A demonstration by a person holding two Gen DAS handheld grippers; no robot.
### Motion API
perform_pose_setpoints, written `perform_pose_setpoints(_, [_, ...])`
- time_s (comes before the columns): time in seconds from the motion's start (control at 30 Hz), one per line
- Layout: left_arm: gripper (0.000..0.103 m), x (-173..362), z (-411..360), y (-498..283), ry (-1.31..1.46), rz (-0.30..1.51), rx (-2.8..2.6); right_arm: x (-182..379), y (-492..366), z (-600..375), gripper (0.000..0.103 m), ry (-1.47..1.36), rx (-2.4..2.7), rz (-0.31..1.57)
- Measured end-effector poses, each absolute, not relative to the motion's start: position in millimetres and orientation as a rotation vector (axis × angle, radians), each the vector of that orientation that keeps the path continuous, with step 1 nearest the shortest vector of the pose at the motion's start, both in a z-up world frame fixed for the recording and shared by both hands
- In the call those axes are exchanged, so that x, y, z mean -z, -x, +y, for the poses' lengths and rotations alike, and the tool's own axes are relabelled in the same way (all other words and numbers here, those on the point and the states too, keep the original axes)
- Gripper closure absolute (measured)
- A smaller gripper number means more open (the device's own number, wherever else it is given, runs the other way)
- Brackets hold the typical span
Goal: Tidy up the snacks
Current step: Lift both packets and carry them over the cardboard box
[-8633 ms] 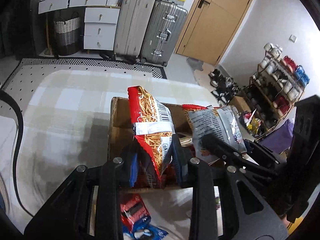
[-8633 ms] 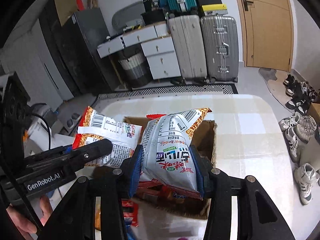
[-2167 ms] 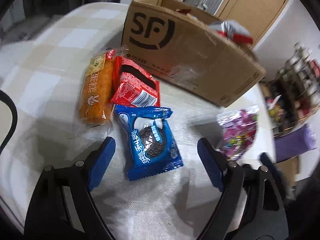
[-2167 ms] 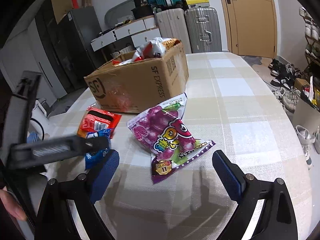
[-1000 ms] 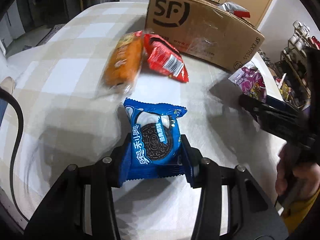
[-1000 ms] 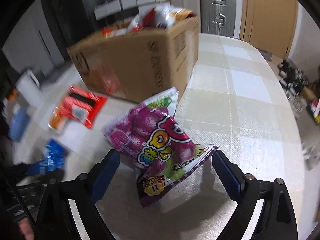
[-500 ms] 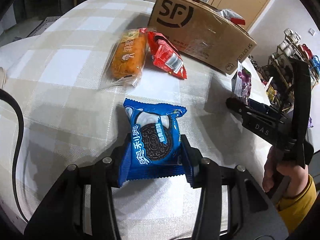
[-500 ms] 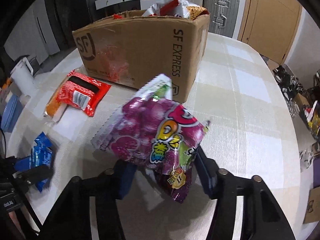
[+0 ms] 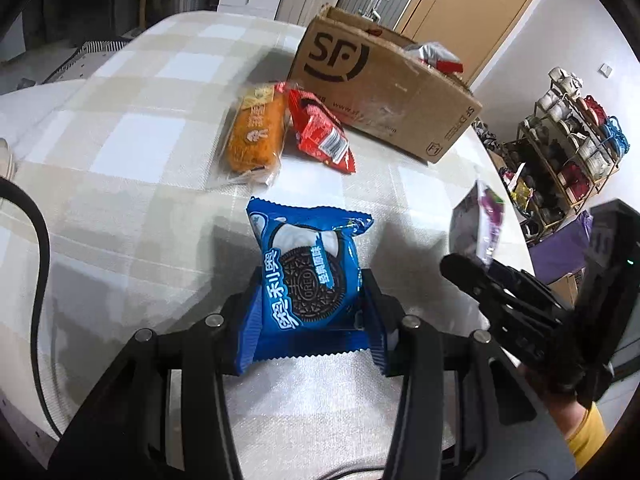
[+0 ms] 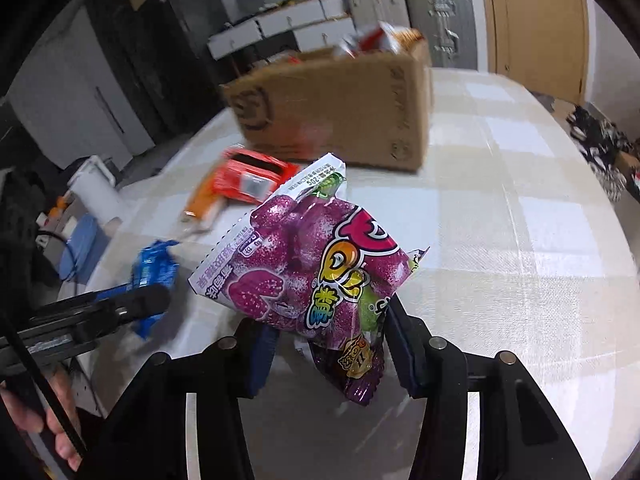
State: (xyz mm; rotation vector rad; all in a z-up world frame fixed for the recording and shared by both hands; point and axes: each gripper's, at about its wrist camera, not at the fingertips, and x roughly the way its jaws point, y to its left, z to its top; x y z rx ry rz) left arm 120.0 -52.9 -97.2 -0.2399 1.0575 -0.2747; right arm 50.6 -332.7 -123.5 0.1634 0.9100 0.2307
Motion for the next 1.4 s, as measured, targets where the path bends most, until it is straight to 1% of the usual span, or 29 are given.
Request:
perform_pose_setpoints(0.17, [0.062, 83, -51, -107, 0.203, 1.001, 0.27, 95, -25, -321, 0.053, -0.203, -0.273, 0.815])
perform_pose_setpoints(0.37, [0.062, 48, -50, -99, 0.178, 0.899, 0.248, 59, -13, -315, 0.053, -0.229, -0.302, 0.755])
perform_pose_setpoints(0.53, [0.062, 20, -40, -106, 0.198, 0.859, 0.244, 28, -21, -320, 0.053, -0.23, -0.311, 0.722])
perform_pose_setpoints(0.7, [0.062, -12, -39, -115, 0.162, 0.813, 0.252, -3, -36, -323, 0.053, -0.224, -0.32, 0.687])
perform_pose_setpoints(0.9, [0.062, -47, -39, -143, 0.153, 0.794, 0.267, -27, -70, -327, 0.053, -0.233, -0.311, 0.667])
perform_pose_setpoints(1.17, [0.062, -82, -49, -200, 0.155, 0.797, 0.306, -55, -108, -329, 0.053, -0.228, -0.32, 0.633])
perform_pose_setpoints(1.4, [0.061, -87, -69, -261, 0.156, 0.838, 0.346, -65, -149, -333, 0.053, -0.211, -0.309, 0.62])
